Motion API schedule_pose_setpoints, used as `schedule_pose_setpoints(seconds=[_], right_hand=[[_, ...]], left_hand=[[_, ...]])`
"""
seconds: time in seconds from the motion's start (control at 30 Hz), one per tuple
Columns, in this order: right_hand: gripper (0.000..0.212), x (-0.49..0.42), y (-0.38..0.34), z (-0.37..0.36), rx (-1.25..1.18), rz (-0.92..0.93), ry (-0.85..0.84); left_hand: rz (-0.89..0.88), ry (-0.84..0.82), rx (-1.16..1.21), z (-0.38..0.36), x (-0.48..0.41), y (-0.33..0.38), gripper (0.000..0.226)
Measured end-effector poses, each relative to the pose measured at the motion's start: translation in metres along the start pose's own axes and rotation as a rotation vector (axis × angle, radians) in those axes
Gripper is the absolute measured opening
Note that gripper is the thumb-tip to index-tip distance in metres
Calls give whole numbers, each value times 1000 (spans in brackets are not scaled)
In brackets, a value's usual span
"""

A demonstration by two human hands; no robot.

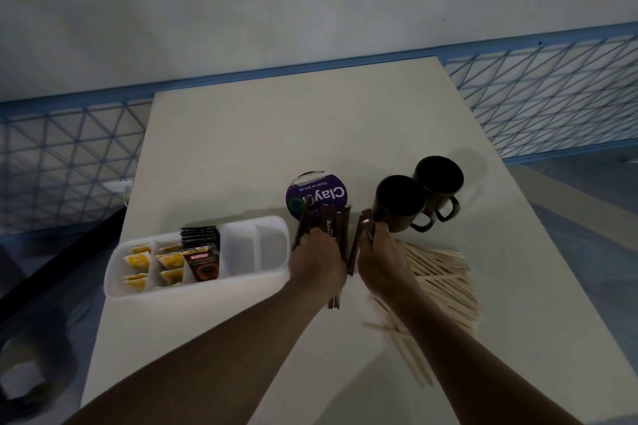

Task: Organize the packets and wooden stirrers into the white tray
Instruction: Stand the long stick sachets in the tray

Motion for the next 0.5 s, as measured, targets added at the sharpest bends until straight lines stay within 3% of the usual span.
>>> schedule_pose_setpoints(seconds=[0.5], right_hand=[[17, 13, 5, 15, 35, -17, -31]], left_hand=[[-94, 58, -43, -19, 5, 0, 27]])
Point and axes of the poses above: each hand's wrist, its own x-axis away from the middle knuckle, its own z-axis out of the back of the hand, y = z × x, the point moved 2 cm from there along -x, towards the middle knuckle, and after that the axes turned 1 degree about -y, right-handed, at the moved point
